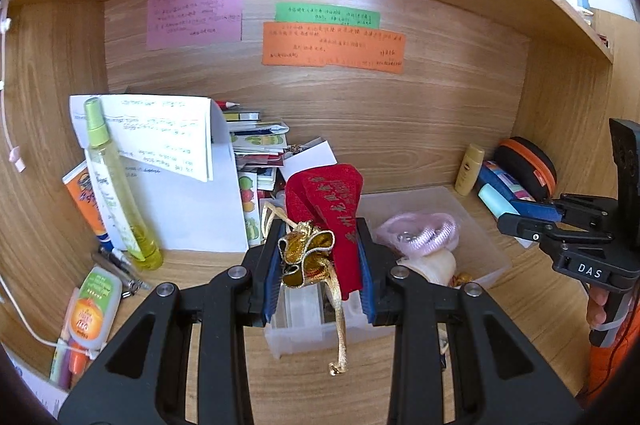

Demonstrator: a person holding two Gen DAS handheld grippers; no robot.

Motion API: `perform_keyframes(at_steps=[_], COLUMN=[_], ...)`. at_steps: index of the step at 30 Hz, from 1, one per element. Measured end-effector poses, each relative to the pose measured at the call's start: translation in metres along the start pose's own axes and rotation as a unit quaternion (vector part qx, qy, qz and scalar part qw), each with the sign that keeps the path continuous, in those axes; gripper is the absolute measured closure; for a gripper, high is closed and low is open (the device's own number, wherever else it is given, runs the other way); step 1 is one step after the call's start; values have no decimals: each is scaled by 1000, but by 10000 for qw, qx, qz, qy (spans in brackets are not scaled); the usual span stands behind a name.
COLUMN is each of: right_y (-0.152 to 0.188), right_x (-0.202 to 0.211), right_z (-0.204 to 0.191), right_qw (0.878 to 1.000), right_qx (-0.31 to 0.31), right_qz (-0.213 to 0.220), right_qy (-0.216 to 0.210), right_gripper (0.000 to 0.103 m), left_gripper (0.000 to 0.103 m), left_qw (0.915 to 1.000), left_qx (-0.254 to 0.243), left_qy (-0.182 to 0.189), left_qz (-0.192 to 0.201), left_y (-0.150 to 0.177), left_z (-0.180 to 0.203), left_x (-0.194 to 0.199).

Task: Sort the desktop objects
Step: 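Carry the red pouch and blue tube over the clear box with both tools, then open both tools to release the red pouch and blue tube into the box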

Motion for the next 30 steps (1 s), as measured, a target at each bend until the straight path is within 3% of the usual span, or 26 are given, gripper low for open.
perform_keyframes(at_steps=[10,26,30], right_y=[13,39,42], right_x=[-30,-59,-62], right_z=[3,20,18], right_qw=[9994,9970,9969], right_qx=[-181,-311,-234], right_qz=[-293,-700,-738], right_qy=[-73,113,158], right_gripper=[80,80,80], left_gripper=[71,71,66], left_qw=[9996,9961,9953], left_qx=[32,151,141], left_qy=[127,278,294], left_qz=[-243,-819,-914], left_y=[5,42,48], left_z=[4,12,11], left_x=[-39,-89,-92])
Point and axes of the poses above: each gripper's, at about its wrist camera, not at the fingertips, and x roughly against the way its jaws point, z to its right, y to its underside, the point moved 10 cm from there along -x, roughly the way its jaws point, and after that the axes turned 7 degrees about z, right-handed, at the moved point
